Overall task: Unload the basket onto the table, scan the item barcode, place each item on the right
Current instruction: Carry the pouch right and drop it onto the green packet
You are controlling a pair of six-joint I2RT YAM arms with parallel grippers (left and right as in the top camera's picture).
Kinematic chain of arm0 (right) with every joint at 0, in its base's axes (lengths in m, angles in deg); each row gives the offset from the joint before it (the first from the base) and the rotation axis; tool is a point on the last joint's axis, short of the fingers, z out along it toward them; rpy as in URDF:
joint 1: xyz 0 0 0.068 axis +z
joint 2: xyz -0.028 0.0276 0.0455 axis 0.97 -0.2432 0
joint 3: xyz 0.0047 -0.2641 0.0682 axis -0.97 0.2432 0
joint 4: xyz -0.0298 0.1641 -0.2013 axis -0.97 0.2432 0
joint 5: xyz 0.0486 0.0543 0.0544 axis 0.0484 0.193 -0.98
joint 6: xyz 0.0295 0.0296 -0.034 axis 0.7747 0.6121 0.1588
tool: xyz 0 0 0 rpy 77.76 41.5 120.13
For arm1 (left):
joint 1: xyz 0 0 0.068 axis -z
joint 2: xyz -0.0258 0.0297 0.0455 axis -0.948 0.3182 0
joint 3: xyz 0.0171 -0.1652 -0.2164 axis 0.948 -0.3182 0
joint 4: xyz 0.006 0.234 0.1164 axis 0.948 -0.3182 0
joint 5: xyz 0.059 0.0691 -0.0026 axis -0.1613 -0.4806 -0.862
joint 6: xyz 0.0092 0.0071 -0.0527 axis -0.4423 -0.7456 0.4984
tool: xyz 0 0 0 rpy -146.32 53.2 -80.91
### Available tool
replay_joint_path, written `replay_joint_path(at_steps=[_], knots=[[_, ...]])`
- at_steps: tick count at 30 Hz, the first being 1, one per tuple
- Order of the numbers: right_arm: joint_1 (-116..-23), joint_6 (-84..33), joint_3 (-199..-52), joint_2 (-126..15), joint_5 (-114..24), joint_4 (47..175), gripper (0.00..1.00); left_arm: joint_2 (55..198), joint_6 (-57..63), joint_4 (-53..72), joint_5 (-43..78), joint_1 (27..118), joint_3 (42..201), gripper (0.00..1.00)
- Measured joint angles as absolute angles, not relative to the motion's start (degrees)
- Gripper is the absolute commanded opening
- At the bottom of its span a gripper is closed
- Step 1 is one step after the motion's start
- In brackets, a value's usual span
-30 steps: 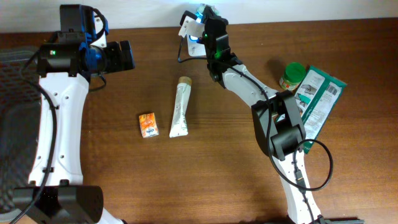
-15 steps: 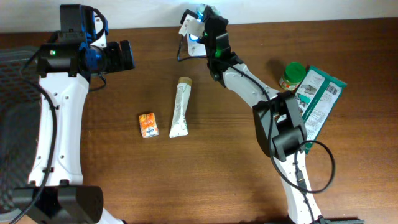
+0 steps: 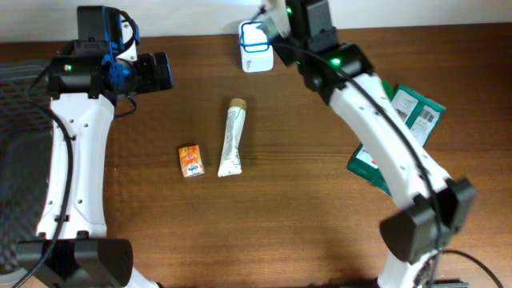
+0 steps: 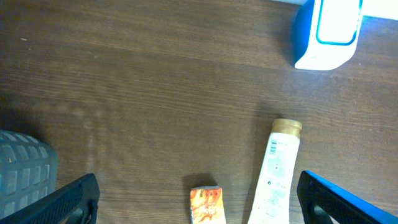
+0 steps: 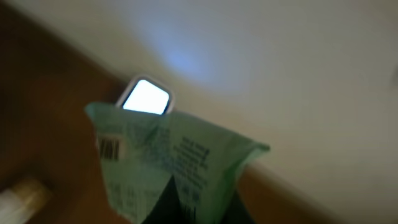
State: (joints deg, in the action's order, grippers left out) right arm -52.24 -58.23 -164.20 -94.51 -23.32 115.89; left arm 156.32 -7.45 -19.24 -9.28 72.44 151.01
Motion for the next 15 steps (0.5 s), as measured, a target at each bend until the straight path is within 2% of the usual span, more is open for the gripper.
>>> replay_joint_path(at_steps=[4,7,11,15], knots=[[-52.3,-42.5,-164.3,-91.4,-23.6,132.9,0.04,156.3,-7.4,-19.2,-9.3,72.4,151.0,0.99],[-52.8,-35.4,-164.0,-91.3,-24.1,146.5,0.04,156.3,-7.4,-19.1,-9.3,72.4,151.0,0.99],[-56.1,-25.5,-161.4,-91.3,-24.5,154.6,0.04,156.3,-7.4,-19.2,-9.3,72.4,151.0,0.99],[-64.1,-16.9,-152.3,-91.4,-24.5,153.8,0.04,156.3,-7.4,-19.3,-9.3,72.4,151.0,0.99]])
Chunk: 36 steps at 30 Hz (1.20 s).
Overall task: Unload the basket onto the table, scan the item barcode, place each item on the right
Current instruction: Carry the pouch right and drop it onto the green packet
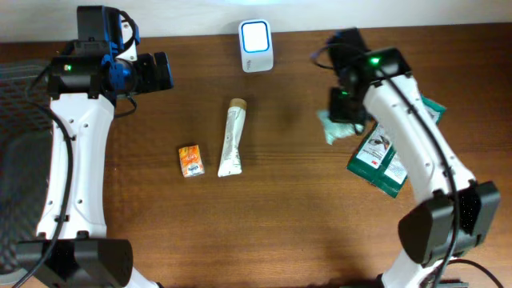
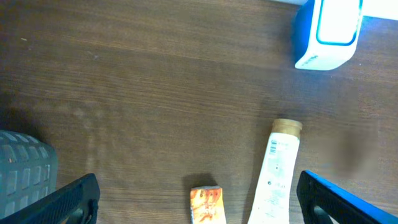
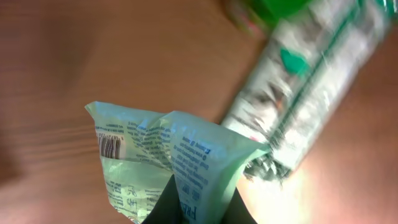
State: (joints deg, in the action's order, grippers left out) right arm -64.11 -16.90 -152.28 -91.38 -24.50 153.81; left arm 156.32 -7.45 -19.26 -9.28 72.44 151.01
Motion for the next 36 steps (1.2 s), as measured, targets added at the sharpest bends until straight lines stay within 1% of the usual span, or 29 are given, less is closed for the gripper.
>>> replay_joint_path(at_steps=[5,10,11,12,14,15,16,17,18,21,24,27,31,32,33,34,35,36], knots=[[-74.5,-13.5,-141.5,-91.6,-24.7,147.5,0.04,156.3,-7.4,-19.3,-9.3,72.4,151.0,0.99],[-81.9,-14.2,-135.9,-91.7,-29.0,140.4,0.05,156.3,-7.4,-19.2,-9.3,72.4,151.0,0.99],[-82.5,-14.3,-135.4,-91.8,-29.5,139.6,0.08,156.3,-7.4,-19.3,-9.3,72.4,151.0,0.99],[-83.0,-14.5,-134.6,-91.8,-30.1,138.1,0.15,156.3,-7.4,-19.2,-9.3,72.4,151.0,0.99],[-83.8,-14.6,-133.2,-91.8,-31.1,136.3,0.25,156.3,-7.4,-19.2,-9.3,72.4,151.0,0.99],[-84.3,-15.3,-132.7,-91.8,-31.5,136.0,0.33,156.3,-7.4,-19.3,-9.3,72.4,151.0,0.99],[-84.7,-15.3,-132.4,-91.8,-31.7,135.9,0.40,156.3,-7.4,-19.3,-9.3,72.4,151.0,0.99],[-85.1,-16.0,-132.4,-91.8,-31.9,136.0,0.44,156.3,-7.4,-19.3,-9.3,72.4,151.0,0.99],[-85.7,-16.9,-132.3,-91.8,-32.0,136.0,0.46,156.3,-7.4,-19.3,-9.3,72.4,151.0,0.99],[-86.5,-19.0,-132.3,-91.8,-32.1,137.7,0.47,156.3,-7.4,-19.2,-9.3,72.4,151.0,0.99],[-86.6,-21.7,-134.2,-91.9,-32.7,142.0,0.49,156.3,-7.4,-19.2,-9.3,72.4,151.0,0.99],[-85.5,-24.5,-141.0,-92.0,-34.2,147.3,0.51,156.3,-7.4,-19.3,-9.3,72.4,151.0,0.99],[-80.2,-26.2,-150.8,-92.0,-38.2,149.9,0.54,156.3,-7.4,-19.3,-9.3,72.4,151.0,0.99],[-78.4,-26.5,-152.1,-91.9,-39.9,149.0,0.56,156.3,-7.4,-19.3,-9.3,72.4,151.0,0.99],[-76.9,-26.6,-152.5,-91.9,-41.4,147.8,0.67,156.3,-7.4,-19.3,-9.3,72.4,151.0,0.99],[-74.9,-26.8,-152.8,-91.9,-43.3,146.2,0.70,156.3,-7.4,-19.3,-9.3,72.4,151.0,0.99],[-72.4,-27.0,-152.8,-91.9,-45.6,144.5,0.77,156.3,-7.4,-19.3,-9.3,72.4,151.0,0.99],[-70.1,-26.3,-152.8,-92.0,-47.5,142.5,0.77,156.3,-7.4,-19.3,-9.3,72.4,151.0,0.99]])
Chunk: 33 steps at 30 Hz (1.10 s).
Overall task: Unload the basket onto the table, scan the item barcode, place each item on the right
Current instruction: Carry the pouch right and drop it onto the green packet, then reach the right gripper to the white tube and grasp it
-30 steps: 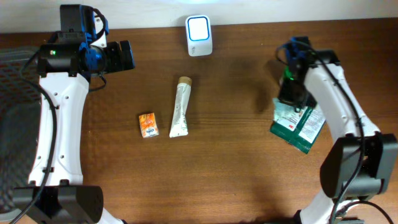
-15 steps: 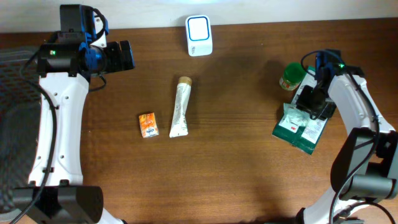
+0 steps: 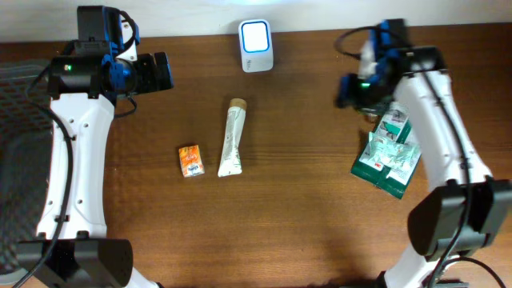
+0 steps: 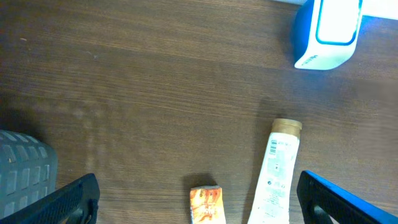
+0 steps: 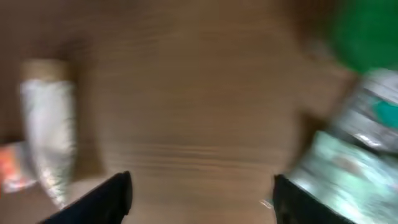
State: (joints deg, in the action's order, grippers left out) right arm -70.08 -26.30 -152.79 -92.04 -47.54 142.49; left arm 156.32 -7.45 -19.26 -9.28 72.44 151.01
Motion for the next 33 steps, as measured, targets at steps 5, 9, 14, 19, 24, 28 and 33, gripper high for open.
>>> replay_joint_path(at_steps=[5,9,14,19,24,28,33], knots=[[-60.0,-22.6,-152.8,-94.2,-51.2,134.6,0.80,156.3,-7.4,-19.3,-9.3,72.4,151.0,0.99],[-52.9,-17.6,-152.8,-100.2,-52.3,130.5,0.80,156.3,-7.4,-19.3,-9.3,72.4,151.0,0.99],[-47.5,-12.5,-152.8,-106.7,-52.8,126.6,0.79,156.3,-7.4,-19.3,-9.3,72.4,151.0,0.99],[-43.9,-8.8,-152.8,-110.2,-53.1,121.2,0.72,156.3,-7.4,-19.2,-9.3,72.4,151.0,0.99],[-42.2,-6.5,-152.8,-113.2,-53.1,119.3,0.58,156.3,-7.4,-19.3,-9.3,72.4,151.0,0.99],[-41.7,-5.0,-152.8,-116.5,-53.3,118.6,0.39,156.3,-7.4,-19.3,-9.3,72.4,151.0,0.99],[-41.8,-4.4,-153.0,-116.7,-54.3,118.4,0.13,156.3,-7.4,-19.3,-9.3,72.4,151.0,0.99]])
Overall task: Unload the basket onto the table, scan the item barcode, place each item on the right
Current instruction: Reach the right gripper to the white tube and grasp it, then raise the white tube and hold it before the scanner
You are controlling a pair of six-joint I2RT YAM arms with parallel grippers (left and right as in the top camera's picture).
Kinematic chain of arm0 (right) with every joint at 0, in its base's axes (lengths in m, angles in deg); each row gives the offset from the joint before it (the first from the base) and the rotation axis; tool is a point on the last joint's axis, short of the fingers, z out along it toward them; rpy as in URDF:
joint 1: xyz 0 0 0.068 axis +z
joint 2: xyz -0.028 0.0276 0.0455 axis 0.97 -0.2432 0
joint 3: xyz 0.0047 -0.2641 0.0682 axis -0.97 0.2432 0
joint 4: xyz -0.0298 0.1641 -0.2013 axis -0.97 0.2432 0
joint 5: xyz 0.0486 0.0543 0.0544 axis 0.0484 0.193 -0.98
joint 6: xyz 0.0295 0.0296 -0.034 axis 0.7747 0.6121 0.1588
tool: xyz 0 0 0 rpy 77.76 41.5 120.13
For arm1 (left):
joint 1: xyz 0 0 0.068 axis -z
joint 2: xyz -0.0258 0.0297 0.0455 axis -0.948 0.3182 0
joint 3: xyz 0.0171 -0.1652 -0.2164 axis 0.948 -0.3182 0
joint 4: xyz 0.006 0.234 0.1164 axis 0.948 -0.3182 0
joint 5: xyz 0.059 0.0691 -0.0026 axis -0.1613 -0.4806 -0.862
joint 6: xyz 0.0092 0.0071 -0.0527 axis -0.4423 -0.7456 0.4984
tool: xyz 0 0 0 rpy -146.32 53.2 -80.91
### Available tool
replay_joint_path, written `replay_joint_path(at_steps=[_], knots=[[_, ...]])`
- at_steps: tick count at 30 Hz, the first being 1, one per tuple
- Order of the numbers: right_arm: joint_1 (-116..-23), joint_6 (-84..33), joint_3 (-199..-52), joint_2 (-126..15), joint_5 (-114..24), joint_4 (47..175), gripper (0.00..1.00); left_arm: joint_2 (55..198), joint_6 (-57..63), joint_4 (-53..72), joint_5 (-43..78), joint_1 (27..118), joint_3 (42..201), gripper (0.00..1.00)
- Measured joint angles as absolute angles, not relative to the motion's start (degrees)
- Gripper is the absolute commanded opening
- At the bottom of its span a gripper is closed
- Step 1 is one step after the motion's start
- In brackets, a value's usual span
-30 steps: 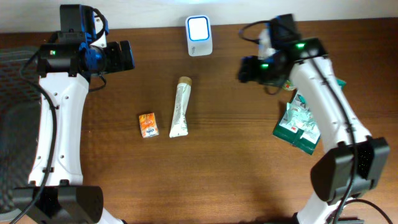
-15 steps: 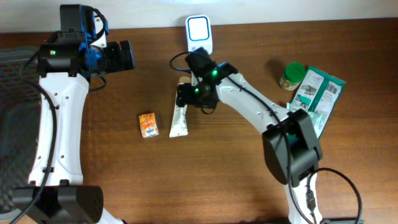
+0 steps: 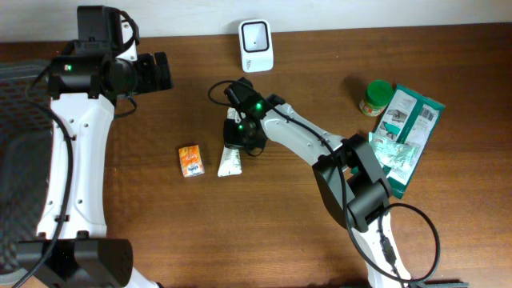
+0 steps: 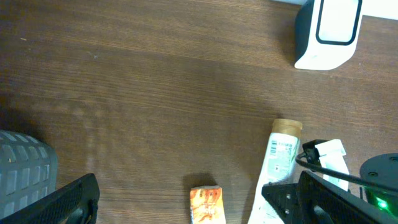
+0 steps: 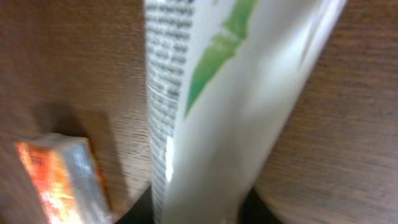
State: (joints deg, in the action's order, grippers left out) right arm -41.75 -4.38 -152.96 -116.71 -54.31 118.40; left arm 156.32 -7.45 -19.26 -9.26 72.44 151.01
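A white tube (image 3: 233, 142) with a tan cap lies on the brown table (image 3: 288, 232), left of the middle. It fills the right wrist view (image 5: 230, 106) and also shows in the left wrist view (image 4: 278, 163). My right gripper (image 3: 242, 134) is down on it, its dark fingers (image 5: 142, 210) pressed against both sides of the tube. The white scanner (image 3: 256, 36) stands at the back edge (image 4: 326, 31). My left gripper (image 3: 154, 72) hangs open at the back left (image 4: 198, 190), holding nothing.
A small orange packet (image 3: 190, 160) lies just left of the tube (image 5: 56, 177). A green-lidded jar (image 3: 374, 98) and a pile of green packs (image 3: 404, 136) sit at the right. A grey basket (image 4: 25, 168) is off the table's left edge.
My right gripper was open near the green packs at the right. Now it is at the table's middle, shut around the white tube. The scanner's blue glow is gone. The left arm has not moved.
My right gripper held a pale green pouch up at the lit scanner. Then it carried the pouch over by the green packs. Then it stood open with the pouch left on that pile. Now it grips the tube on the table.
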Motion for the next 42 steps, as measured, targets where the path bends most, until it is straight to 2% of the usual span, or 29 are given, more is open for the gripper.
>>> replay_joint_path(at_steps=[3,8,13,20,30,37,39,42], knots=[[-42.3,-5.1,-153.2,-116.7,-55.3,118.9,0.04,156.3,-7.4,-19.3,-9.3,72.4,151.0,0.99],[-44.3,-12.2,-153.2,-116.6,-61.0,119.2,0.04,156.3,-7.4,-19.3,-9.3,72.4,151.0,0.99],[-48.0,-25.6,-152.7,-115.1,-71.1,121.8,0.04,156.3,-7.4,-19.3,-9.3,72.4,151.0,0.99],[-54.3,-40.1,-152.4,-102.1,-86.5,128.8,0.04,156.3,-7.4,-19.2,-9.3,72.4,151.0,0.99],[-60.7,-44.0,-152.4,-89.8,-94.4,132.4,0.04,156.3,-7.4,-19.3,-9.3,72.4,151.0,0.99],[-61.5,-44.2,-152.4,-87.5,-95.9,132.9,0.04,156.3,-7.4,-19.3,-9.3,72.4,151.0,0.99],[-61.5,-44.2,-152.4,-87.5,-94.8,132.8,0.04,156.3,-7.4,-19.3,-9.3,72.4,151.0,0.99],[-61.1,-44.3,-152.4,-87.5,-85.6,131.3,0.04,156.3,-7.4,-19.3,-9.3,72.4,151.0,0.99]])
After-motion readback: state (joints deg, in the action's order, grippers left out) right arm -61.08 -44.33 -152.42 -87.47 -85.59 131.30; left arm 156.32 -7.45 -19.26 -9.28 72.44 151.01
